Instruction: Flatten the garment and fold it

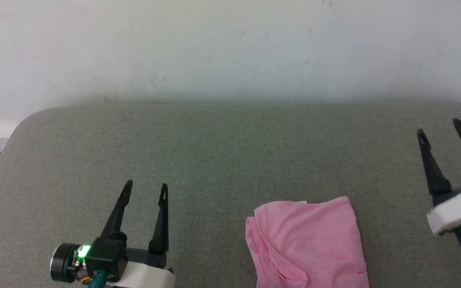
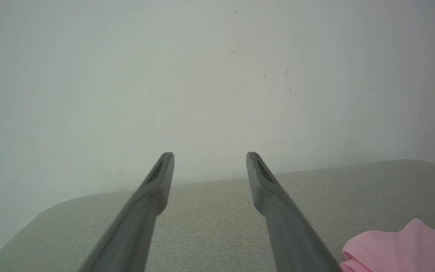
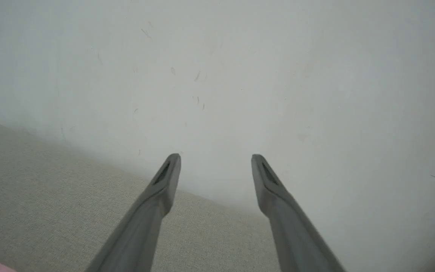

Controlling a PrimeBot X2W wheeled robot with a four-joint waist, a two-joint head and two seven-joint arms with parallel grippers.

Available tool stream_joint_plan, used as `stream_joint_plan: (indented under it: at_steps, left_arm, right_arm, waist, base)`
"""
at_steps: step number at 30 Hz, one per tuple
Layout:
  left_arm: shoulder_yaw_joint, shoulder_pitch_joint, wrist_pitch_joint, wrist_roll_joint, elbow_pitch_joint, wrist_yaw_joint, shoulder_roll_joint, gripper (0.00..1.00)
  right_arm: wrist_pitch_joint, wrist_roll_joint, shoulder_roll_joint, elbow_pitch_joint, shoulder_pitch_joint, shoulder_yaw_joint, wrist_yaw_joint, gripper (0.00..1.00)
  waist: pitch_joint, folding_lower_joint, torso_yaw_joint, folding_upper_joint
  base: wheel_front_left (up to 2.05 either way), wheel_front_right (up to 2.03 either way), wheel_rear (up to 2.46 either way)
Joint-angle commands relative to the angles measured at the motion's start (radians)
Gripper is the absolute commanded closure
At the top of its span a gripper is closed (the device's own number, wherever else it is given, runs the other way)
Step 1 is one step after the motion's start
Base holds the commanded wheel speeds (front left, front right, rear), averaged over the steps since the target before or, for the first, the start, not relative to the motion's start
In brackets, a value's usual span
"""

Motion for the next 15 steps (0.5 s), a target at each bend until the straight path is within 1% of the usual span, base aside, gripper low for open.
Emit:
stream_joint_plan:
  at_steps: [1,5,10,15]
  left_arm:
    - [0.01,0.001,-0.005,-0.01,-0.002,-0.007,-0.007,0.0]
    - [0.02,0.013,-0.005,-0.013,-0.001,-0.014,-0.014,0.0]
    - [0.029,0.034,-0.005,-0.01,-0.006,-0.019,-0.02,0.0]
    - [0.034,0.049,-0.005,-0.006,-0.009,-0.025,-0.026,0.0]
  right_arm:
    - [-0.039,-0.016,0.03,-0.015,0.056,-0.041,-0.001,0.0]
    - [-0.112,-0.041,0.105,-0.064,0.157,-0.103,-0.001,0.0]
    - [-0.157,-0.068,0.201,-0.123,0.253,-0.119,-0.001,0.0]
    - [-0.172,-0.086,0.256,-0.142,0.293,-0.126,-0.001,0.0]
  waist:
    - [0.003,-0.0001,-0.006,0.0]
    - [0.005,-0.0001,-0.014,0.0]
    - [0.006,-0.0001,-0.02,0.0]
    - [0.006,-0.0001,-0.017,0.0]
  base:
    - [0.0,0.0,0.0]
    - [0.0,0.0,0.0]
    - [0.0,0.0,0.0]
    - [0.0,0.0,0.0]
